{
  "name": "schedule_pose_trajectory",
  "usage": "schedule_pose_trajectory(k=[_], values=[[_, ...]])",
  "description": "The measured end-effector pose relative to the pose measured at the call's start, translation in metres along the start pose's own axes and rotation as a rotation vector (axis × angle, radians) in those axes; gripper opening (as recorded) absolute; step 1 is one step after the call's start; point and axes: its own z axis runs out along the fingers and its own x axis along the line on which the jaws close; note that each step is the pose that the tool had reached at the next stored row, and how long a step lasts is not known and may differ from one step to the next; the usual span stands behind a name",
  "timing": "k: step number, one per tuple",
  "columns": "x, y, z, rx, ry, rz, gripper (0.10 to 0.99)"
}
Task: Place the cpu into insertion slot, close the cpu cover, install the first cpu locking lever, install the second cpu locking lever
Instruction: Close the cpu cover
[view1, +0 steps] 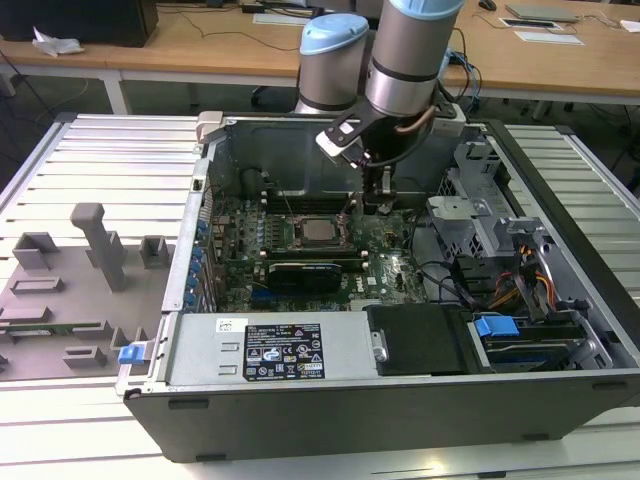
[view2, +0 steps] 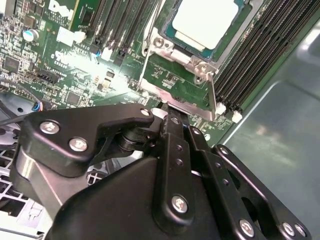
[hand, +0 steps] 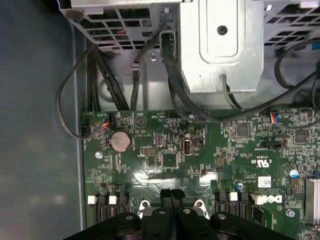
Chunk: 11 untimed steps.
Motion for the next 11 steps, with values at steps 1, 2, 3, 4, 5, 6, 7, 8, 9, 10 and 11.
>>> schedule_pose_trajectory(k=[1, 2, 3, 4, 5, 6, 7, 8, 9, 10, 11], values=[[0.0001, -0.0021, 0.0001, -0.002, 0.0001, 0.0, 0.106], [0.0002, -0.0047, 0.0001, -0.004, 0.0002, 0.0, 0.106], [0.0003, -0.0068, 0.0002, -0.006, 0.0001, 0.0, 0.106], [0.0003, -0.0082, 0.0002, -0.007, 0.0001, 0.0, 0.106], [0.0003, -0.0106, 0.0004, -0.008, 0.0003, 0.0, 0.106], [0.0002, -0.0127, 0.0004, -0.009, 0.0002, 0.0, 0.106], [0.0002, -0.0145, 0.0005, -0.01, 0.0003, 0.0, 0.106], [0.0002, -0.0157, 0.0006, -0.01, 0.0004, 0.0, 0.106], [0.0002, -0.0164, 0.0006, -0.01, 0.0003, 0.0, 0.106], [0.0002, -0.0169, 0.0006, -0.01, 0.0003, 0.0, 0.106], [0.0002, -0.0179, 0.0007, -0.01, 0.0004, 0.0, 0.106]])
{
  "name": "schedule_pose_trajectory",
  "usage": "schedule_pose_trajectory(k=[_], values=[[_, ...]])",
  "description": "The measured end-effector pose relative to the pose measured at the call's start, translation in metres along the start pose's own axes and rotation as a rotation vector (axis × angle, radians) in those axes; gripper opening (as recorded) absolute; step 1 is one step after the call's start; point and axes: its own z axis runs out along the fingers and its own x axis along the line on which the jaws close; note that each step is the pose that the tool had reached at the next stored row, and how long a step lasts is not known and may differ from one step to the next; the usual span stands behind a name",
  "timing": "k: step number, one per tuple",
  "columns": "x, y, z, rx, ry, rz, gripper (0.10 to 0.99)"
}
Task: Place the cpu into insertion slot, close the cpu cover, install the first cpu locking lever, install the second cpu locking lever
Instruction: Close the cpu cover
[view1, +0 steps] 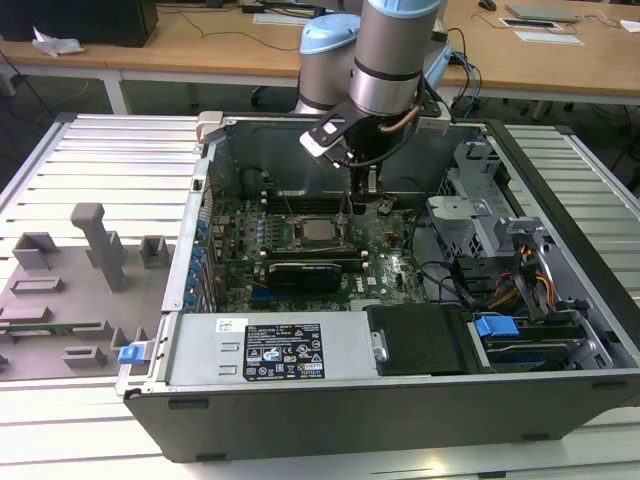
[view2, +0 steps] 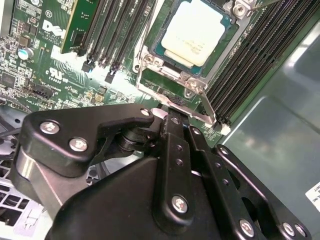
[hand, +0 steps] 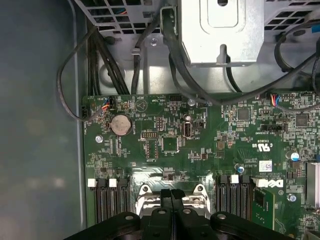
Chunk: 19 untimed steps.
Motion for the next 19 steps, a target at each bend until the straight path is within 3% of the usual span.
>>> schedule_pose_trajectory(k=[16, 19], values=[[-0.0003, -0.008, 0.0004, -0.001, -0.0001, 0.0, 0.106], [-0.0006, -0.0196, 0.0013, -0.01, 0.0003, 0.0, 0.106]])
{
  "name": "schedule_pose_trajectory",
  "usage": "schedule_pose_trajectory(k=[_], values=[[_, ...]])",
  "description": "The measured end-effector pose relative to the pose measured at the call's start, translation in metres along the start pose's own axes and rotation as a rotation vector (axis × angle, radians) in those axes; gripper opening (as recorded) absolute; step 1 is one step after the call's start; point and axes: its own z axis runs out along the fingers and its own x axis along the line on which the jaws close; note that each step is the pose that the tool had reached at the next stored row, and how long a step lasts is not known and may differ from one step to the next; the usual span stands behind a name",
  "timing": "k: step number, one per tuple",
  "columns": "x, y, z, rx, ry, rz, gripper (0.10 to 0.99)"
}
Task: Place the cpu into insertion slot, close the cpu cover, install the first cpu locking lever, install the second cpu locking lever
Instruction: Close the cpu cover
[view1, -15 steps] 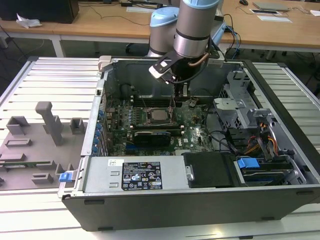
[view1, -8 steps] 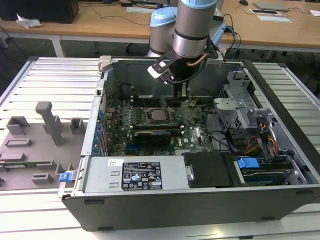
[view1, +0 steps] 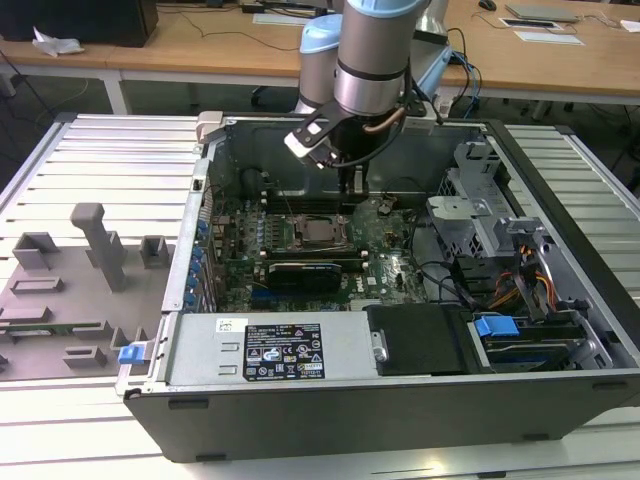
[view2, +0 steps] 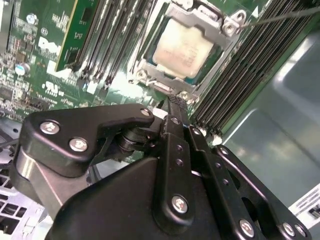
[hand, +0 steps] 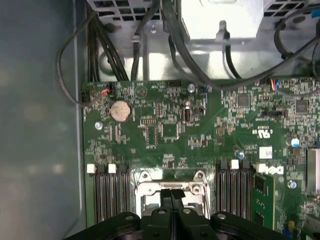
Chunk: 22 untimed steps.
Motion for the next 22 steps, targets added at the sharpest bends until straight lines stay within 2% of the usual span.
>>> schedule_pose_trajectory(k=[2, 3, 5, 6, 10, 14, 15, 18, 20, 22], values=[[-0.0002, -0.0059, 0.0007, -0.002, 0.0, 0.0, 0.106], [-0.0005, -0.0121, 0.0016, -0.002, 0.0, 0.0, 0.106], [-0.0011, -0.0197, 0.0043, -0.005, 0.0001, 0.0, 0.106], [-0.0013, -0.0216, 0.0058, -0.005, 0.0001, 0.0, 0.106], [-0.002, -0.0267, 0.0142, -0.008, 0.0001, 0.0, 0.106], [-0.002, -0.027, 0.015, -0.009, 0.0001, 0.0, 0.106], [-0.002, -0.027, 0.015, -0.008, 0.0, -0.015, 0.106], [-0.002, -0.027, 0.015, -0.005, -0.0007, -0.114, 0.106], [-0.002, -0.027, 0.015, -0.004, -0.001, -0.154, 0.106], [-0.002, -0.027, 0.015, -0.002, -0.0015, -0.228, 0.106]])
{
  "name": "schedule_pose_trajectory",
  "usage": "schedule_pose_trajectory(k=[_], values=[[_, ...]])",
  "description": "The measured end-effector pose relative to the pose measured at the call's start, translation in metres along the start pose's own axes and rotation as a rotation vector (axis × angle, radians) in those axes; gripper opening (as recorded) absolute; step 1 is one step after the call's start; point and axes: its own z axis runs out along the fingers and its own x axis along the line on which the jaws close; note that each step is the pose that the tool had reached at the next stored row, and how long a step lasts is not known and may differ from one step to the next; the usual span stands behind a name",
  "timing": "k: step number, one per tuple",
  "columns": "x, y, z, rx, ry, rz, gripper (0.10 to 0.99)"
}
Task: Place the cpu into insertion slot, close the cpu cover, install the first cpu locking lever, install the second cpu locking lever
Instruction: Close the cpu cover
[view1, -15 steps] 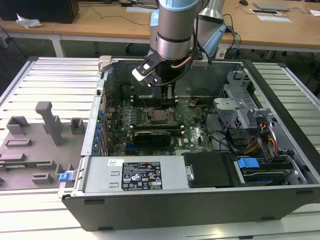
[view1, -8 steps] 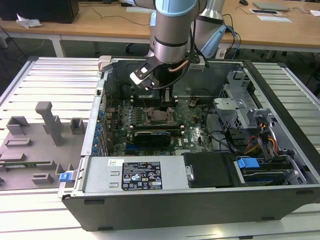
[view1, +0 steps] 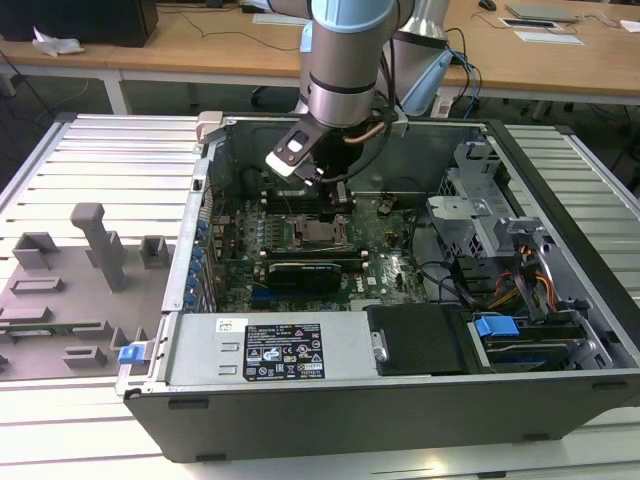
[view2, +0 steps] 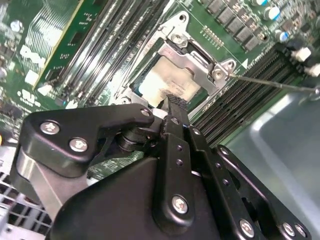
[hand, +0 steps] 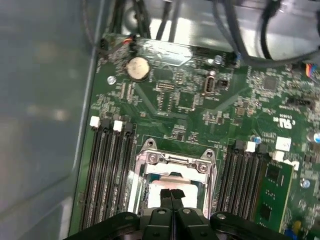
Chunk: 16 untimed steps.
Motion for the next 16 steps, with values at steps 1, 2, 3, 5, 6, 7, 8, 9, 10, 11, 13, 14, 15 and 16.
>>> schedule_pose_trajectory(k=[1, 2, 3, 5, 6, 7, 8, 9, 10, 11, 13, 14, 15, 16], values=[[0.0, 0.0, 0.0, 0.0, 0.0, -0.017, 0.106], [0.0, 0.0, 0.0, 0.001, -0.0001, -0.035, 0.106], [0.0, 0.0, 0.0, 0.001, -0.0002, -0.053, 0.106], [0.0, 0.0, 0.0, 0.003, -0.0002, -0.103, 0.106], [0.0, 0.0, 0.0, 0.004, -0.0001, -0.137, 0.106], [0.0, 0.0, 0.0, 0.005, -0.0001, -0.174, 0.106], [0.0, 0.0, 0.0, 0.005, -0.0001, -0.192, 0.106], [0.0, 0.0, 0.0, 0.006, 0.0, -0.215, 0.106], [0.0, 0.0, 0.0, 0.006, 0.0, -0.233, 0.106], [0.0, 0.0, 0.0, 0.007, 0.0, -0.252, 0.106], [0.0, 0.0, 0.0, 0.008, 0.0, -0.303, 0.106], [0.0, 0.0, 0.0, 0.009, 0.0, -0.324, 0.106], [0.0, 0.0, 0.0, 0.009, 0.0, -0.342, 0.106], [0.0, 0.0, 0.0, 0.01, 0.0, -0.366, 0.106]])
